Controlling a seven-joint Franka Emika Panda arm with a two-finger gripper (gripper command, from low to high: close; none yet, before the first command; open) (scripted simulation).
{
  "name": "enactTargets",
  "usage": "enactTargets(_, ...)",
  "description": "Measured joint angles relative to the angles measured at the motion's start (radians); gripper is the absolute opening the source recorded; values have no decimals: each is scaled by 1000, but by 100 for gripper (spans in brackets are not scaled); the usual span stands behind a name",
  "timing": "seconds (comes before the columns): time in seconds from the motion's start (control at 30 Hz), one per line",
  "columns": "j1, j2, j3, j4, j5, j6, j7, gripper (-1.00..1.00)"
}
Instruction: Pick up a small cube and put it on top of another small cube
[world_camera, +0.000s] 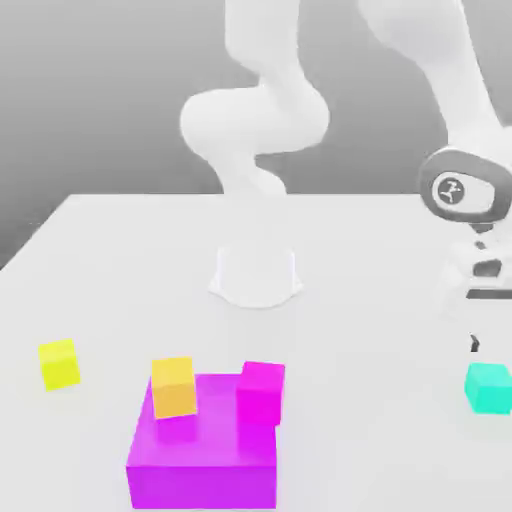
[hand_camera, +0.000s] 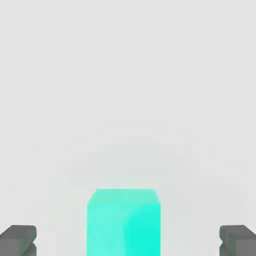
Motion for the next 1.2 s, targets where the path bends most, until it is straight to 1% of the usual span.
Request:
enactTargets(0.1,81,107,-97,25,-95,76,77,0)
enactTargets(0.13,97,127,-116,30,-111,91,90,-100)
enactTargets(0.33,105,137,-126,33,-120,101,97,-100)
enactTargets(0.37,96,124,-114,29,-109,92,89,-100)
enactTargets(0.43,59,71,-66,15,-59,52,50,-100)
enactTargets(0.53,5,-35,7,-12,49,-20,-32,-100)
enactTargets(0.57,-21,-65,10,-20,77,-40,-75,-100)
enactTargets(0.67,-116,-145,-25,-42,138,-87,-230,-100)
enactTargets(0.73,-173,-196,-67,-56,175,-117,-336,-100)
enactTargets(0.87,-341,-294,-136,-83,233,-180,-541,-100)
enactTargets(0.93,-403,-342,-172,-96,258,-212,-640,-100)
enactTargets(1.03,-463,-411,-239,-116,289,-260,-785,-100)
enactTargets(1.2,-558,-524,-387,-148,316,-341,-1008,-100)
